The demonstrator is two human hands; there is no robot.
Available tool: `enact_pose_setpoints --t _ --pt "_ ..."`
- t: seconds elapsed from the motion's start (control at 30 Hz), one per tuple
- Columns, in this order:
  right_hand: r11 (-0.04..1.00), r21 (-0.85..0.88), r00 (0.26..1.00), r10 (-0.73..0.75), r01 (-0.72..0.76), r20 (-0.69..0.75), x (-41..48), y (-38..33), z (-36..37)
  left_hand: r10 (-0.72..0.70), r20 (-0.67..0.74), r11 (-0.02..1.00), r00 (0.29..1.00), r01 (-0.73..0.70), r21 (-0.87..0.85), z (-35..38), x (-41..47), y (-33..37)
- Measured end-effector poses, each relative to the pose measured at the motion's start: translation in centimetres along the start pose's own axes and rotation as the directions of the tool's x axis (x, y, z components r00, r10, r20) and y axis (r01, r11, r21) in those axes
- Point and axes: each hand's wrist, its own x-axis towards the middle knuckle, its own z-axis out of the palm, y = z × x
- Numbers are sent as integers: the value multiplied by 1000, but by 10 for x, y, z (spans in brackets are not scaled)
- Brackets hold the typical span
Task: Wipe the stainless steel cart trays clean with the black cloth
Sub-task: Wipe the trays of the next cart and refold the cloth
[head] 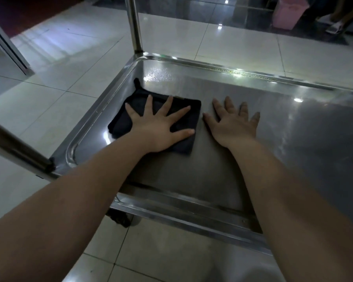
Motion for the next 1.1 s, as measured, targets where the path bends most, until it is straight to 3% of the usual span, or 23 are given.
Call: enact_pose_setpoints --t 0.17,0.33,0.47,0.7,1.1 --pt "1000 5 1000 -2 2 -6 1 1 3 -63 -30 998 998 62 -19 -13 71 12" --pt "1000 13 999 22 -21 -25 7 1 5 -38 -5 999 999 38 -19 -23 111 20" --pt "999 41 999 20 -18 -25 7 2 2 15 13 1000 1000 -16 12 -21 92 14" --pt "1000 21 1000 2 -1 -19 2 3 3 115 58 993 992 -117 24 1 -20 -19" --pt "1000 3 1000 -20 20 -16 4 0 4 -18 -28 999 999 19 43 -23 91 -30"
